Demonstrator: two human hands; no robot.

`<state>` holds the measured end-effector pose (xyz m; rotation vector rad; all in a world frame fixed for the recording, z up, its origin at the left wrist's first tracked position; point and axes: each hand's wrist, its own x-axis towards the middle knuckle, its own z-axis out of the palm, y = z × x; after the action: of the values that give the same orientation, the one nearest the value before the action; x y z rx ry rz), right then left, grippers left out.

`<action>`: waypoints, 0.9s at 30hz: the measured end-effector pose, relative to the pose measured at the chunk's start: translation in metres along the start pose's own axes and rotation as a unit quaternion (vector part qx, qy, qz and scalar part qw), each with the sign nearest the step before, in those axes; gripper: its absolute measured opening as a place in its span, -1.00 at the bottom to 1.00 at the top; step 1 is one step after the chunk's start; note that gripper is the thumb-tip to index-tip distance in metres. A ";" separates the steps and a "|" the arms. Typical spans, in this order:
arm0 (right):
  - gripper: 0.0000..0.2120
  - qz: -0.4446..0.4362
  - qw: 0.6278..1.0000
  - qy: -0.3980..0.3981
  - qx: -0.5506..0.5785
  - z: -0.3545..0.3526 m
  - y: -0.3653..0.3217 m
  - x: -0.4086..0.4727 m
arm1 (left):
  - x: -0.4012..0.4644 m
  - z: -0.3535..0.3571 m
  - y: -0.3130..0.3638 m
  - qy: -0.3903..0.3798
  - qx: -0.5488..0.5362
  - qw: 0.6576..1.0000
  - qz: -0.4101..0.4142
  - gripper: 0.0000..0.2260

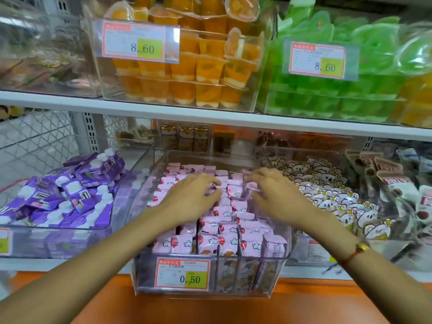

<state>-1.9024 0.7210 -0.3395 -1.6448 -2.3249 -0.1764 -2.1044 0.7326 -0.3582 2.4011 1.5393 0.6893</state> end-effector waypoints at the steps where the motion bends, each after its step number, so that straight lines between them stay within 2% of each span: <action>1: -0.66 0.015 0.999 0.033 0.027 0.000 0.003 -0.012 | 0.009 -0.003 0.002 0.011 -0.002 1.000 -0.004 -0.72; 5: -0.60 0.073 0.985 0.091 0.127 -0.001 0.004 -0.036 | 0.054 -0.004 0.013 0.015 -0.009 1.000 0.000 -0.73; 7: -0.55 0.088 0.984 0.108 0.113 -0.001 0.004 -0.041 | 0.075 0.004 0.019 -0.014 0.032 0.999 -0.005 -0.71; 12: -0.69 0.095 0.986 0.129 0.052 -0.002 0.005 -0.042 | 0.105 0.027 0.024 -0.083 0.124 0.988 -0.029 -0.75; 15: -0.68 0.097 0.985 0.133 0.056 -0.001 0.005 -0.041 | 0.112 0.033 0.024 -0.091 0.123 0.987 -0.043 -0.77; 20: -0.66 0.119 0.980 0.137 0.083 -0.001 0.004 -0.043 | 0.116 0.027 0.023 -0.066 0.038 0.995 -0.067 -0.96; 23: -0.65 0.121 0.979 0.135 0.089 -0.001 0.003 -0.044 | 0.113 0.020 0.019 -0.014 -0.046 0.997 -0.064 -0.95; 25: -0.65 0.125 0.978 0.134 0.096 -0.001 0.003 -0.044 | 0.108 0.015 0.020 0.050 -0.168 0.981 -0.082 -0.91; 27: -0.65 0.131 0.977 0.132 0.107 0.000 0.003 -0.044 | 0.097 0.008 0.023 0.108 -0.283 0.946 -0.118 -0.78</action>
<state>-1.8861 0.6824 -0.3526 -1.6842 -1.8451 -0.0782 -2.0485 0.8107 -0.3293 1.7354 1.4199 1.1802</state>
